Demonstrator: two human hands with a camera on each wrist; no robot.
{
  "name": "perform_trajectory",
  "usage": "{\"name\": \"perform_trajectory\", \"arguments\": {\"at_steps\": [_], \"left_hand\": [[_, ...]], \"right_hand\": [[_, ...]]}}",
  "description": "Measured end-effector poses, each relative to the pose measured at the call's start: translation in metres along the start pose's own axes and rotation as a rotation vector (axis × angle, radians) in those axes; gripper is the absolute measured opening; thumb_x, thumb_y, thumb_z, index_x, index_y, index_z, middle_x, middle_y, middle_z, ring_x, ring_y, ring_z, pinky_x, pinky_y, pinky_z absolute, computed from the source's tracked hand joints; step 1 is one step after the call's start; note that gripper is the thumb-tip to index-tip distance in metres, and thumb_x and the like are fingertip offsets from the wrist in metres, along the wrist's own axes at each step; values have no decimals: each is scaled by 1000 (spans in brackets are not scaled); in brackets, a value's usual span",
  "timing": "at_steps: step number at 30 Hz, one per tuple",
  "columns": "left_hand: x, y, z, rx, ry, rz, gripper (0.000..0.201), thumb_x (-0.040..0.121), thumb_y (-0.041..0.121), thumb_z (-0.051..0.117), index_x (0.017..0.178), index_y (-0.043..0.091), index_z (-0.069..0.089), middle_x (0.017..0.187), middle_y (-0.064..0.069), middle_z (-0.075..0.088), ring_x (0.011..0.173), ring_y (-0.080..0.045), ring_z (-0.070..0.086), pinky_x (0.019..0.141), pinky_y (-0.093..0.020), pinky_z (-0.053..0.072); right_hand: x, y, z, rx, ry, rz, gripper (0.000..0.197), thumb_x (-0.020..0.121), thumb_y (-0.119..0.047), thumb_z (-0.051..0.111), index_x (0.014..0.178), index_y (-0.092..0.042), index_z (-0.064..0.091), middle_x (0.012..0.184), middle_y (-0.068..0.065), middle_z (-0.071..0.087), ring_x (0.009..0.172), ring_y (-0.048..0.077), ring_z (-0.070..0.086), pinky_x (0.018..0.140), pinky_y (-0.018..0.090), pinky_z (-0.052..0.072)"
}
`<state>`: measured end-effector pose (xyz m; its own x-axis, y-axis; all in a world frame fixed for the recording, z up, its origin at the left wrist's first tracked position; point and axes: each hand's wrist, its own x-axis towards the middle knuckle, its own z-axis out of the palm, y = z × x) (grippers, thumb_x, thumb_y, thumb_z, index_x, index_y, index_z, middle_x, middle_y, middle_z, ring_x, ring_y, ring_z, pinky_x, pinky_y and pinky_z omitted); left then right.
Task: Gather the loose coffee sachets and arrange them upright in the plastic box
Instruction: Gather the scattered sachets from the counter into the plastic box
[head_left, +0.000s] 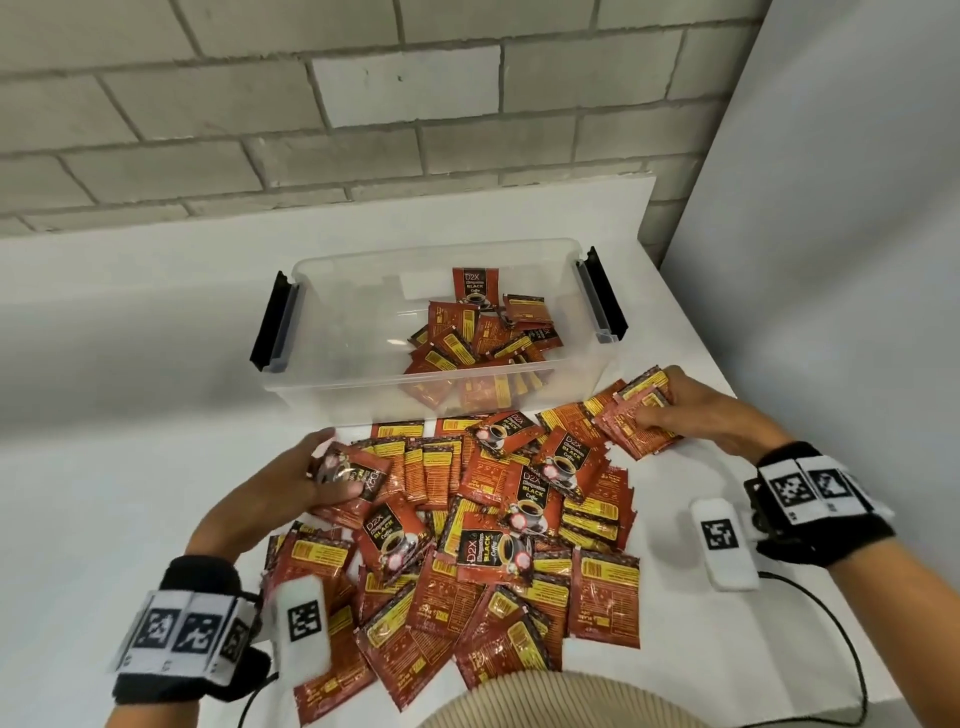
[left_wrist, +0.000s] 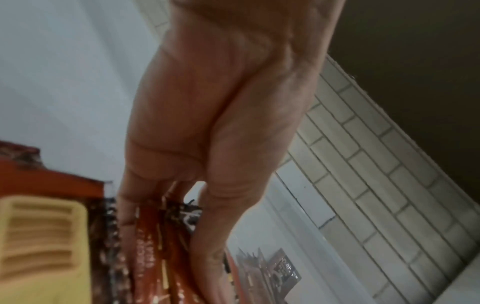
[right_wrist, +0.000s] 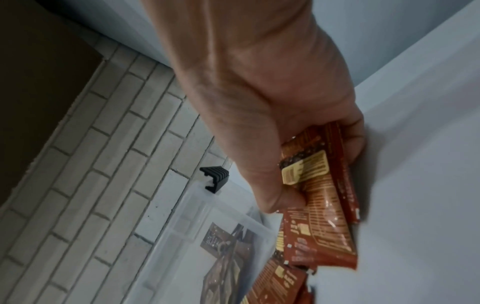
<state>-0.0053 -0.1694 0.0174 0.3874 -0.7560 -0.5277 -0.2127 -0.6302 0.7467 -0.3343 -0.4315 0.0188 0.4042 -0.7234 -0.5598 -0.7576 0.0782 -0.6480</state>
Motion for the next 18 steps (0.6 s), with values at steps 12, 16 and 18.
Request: {"name": "perform_trajectory", "arguments": {"at_steps": [12,16,18], "left_hand": [[-6,10,6,8,82,96,29,81,23,72,106,17,59,99,-4,70,91,-22,69,78,-34,52],[-27,30,4,-75,9,123,29,83,22,69,111,16,61,99,-3,74,92,-19,71,84,-34,50],[-33,37,4,-94,-53,126,30,83,19,68,113,17,63,101,-2,74,93,-18,71,80,-29,48]], "right_hand": [[-9,-2,1,35,-18,-47,12,87,-11,66,96,-17,61,101,10,70,90,22,67,87,38,54],[-21,-3,-5,71,-48,-77,18,88,-9,65,95,-21,55,102,9,67,91,21,66,82,35,54],[-31,-4,-10,94,-60,-96,22,88,-11,65,97,-24,50,101,6,66,90,18,66,78,31,54]]}}
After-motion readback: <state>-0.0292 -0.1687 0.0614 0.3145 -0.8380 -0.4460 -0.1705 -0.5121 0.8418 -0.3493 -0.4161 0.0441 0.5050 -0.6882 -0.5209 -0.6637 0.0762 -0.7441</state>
